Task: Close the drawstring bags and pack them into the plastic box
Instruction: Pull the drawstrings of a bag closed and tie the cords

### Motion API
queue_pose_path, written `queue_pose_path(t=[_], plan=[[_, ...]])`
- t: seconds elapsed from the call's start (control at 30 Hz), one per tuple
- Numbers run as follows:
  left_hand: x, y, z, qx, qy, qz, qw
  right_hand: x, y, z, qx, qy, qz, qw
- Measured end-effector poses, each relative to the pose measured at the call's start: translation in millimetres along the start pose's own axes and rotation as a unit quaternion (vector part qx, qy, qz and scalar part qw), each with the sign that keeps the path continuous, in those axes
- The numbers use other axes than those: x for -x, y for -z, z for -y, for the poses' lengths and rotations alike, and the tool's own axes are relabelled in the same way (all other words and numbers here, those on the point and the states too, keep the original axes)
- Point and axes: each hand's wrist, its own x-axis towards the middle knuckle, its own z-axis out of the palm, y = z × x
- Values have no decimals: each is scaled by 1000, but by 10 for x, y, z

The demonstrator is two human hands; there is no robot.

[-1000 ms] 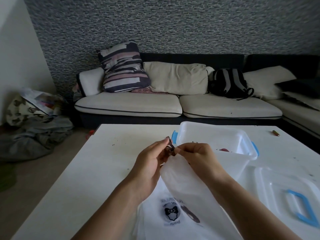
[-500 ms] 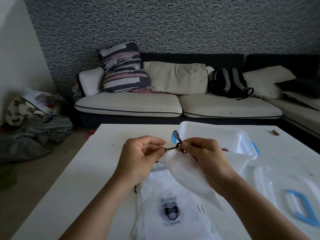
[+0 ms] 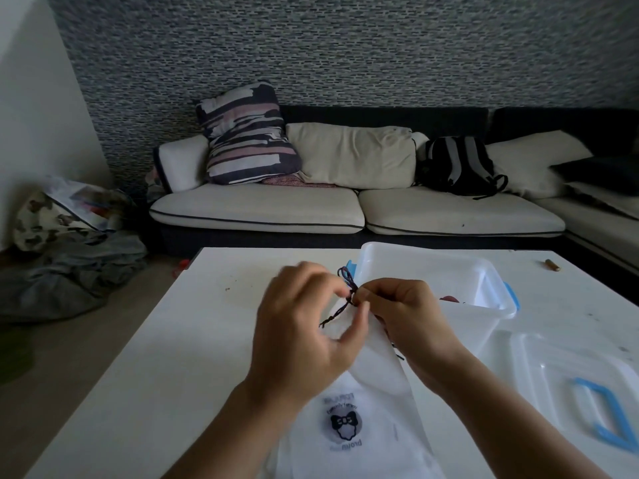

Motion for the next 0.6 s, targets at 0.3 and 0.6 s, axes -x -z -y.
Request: queue_pose_path(t=[0.3, 0.6], plan=[[60, -108, 58, 48, 58, 70, 995, 11, 4, 2, 20, 41, 13, 999], [56, -129, -20, 157, 197, 69, 965, 26, 17, 28, 63, 73, 16, 995]])
